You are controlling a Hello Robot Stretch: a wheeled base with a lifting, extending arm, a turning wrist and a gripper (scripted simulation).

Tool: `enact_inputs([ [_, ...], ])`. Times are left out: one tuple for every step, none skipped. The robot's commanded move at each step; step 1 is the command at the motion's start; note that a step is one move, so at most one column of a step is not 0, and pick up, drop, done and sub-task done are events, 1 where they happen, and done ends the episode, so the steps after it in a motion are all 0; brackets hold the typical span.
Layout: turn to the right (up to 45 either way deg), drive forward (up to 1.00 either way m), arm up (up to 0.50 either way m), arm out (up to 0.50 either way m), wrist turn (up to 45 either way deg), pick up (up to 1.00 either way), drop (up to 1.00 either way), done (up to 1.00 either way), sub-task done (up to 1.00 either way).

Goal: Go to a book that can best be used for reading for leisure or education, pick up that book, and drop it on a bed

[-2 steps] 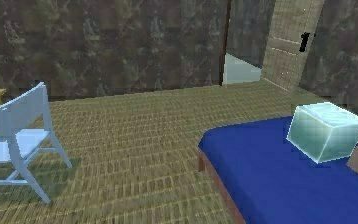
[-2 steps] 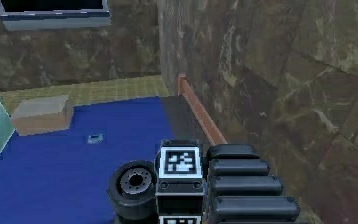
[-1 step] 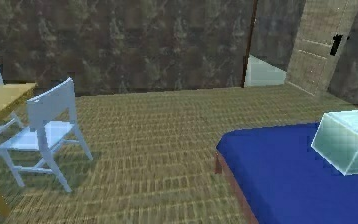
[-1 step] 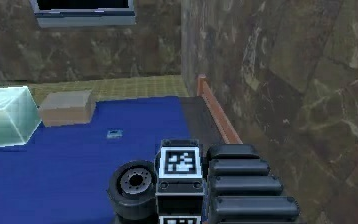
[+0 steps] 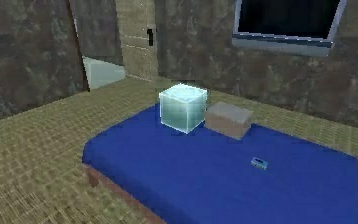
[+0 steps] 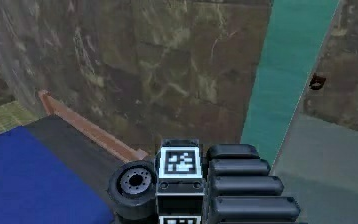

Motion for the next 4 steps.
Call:
enact_inputs([
  [-27.0,0.00,0.00,0.00,0.0,0.00,0.00,0.00,0.00],
  [45.0,0.00,0.00,0.00,0.0,0.00,0.00,0.00,0.00],
  [45.0,0.00,0.00,0.00,0.0,0.00,0.00,0.00,0.00],
  [9.0,0.00,0.00,0.00,0.0,0.00,0.00,0.00,0.00],
])
